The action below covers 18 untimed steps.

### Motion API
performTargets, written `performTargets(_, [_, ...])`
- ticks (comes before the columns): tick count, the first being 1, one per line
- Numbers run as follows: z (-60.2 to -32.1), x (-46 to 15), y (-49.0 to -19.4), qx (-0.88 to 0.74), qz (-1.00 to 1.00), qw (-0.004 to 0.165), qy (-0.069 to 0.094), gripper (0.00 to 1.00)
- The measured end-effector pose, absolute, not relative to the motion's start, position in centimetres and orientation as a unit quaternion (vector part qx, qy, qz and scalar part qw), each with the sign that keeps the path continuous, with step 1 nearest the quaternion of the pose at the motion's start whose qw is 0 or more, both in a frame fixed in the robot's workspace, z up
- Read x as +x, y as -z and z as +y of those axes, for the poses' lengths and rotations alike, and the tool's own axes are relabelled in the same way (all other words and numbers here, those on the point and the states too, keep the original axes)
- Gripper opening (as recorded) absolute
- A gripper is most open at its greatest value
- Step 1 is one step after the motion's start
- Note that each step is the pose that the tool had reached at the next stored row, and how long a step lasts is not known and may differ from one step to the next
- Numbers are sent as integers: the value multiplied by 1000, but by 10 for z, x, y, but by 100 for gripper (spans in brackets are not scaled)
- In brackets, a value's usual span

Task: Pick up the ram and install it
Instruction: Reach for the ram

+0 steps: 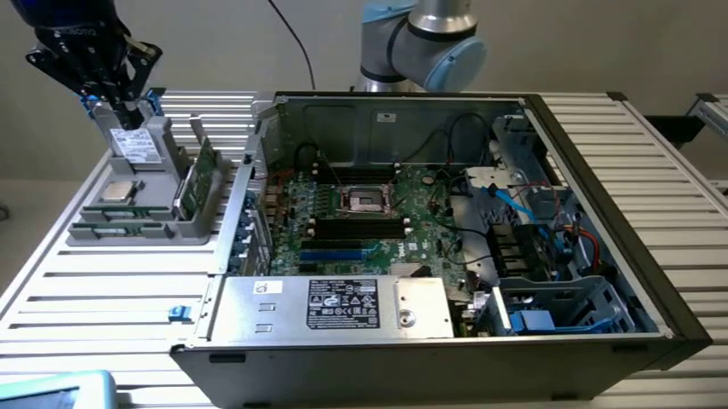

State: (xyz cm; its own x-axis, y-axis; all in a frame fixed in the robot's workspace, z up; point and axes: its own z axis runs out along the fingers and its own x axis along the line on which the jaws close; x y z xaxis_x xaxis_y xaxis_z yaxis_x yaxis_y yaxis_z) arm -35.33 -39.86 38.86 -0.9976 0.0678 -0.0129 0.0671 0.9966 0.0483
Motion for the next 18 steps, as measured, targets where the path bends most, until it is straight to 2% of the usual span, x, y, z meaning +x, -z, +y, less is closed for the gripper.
performTargets(13, [-398, -412, -382, 34, 999, 7, -24, 11])
performTargets(18, [-389, -429, -379, 34, 999, 7, -24, 11])
